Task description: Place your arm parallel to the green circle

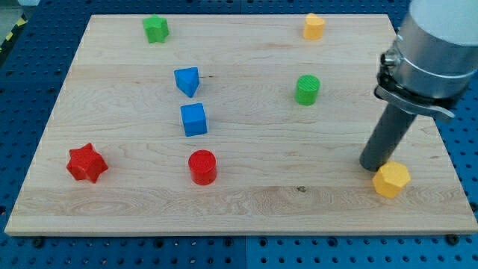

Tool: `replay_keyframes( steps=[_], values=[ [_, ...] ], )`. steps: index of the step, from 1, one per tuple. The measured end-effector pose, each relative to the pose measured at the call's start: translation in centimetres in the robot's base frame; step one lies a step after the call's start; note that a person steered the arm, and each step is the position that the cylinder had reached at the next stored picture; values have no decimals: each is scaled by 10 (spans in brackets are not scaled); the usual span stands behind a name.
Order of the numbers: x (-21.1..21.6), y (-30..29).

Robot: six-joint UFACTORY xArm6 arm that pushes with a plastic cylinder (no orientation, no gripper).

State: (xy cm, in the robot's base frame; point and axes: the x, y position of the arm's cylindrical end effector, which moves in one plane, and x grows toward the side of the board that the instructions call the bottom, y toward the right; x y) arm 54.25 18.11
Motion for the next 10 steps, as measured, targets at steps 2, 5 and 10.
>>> replay_keyframes(
  steps=[2,5,10],
  values=[
    [44,-33],
    [4,7],
    [-68,3]
  ],
)
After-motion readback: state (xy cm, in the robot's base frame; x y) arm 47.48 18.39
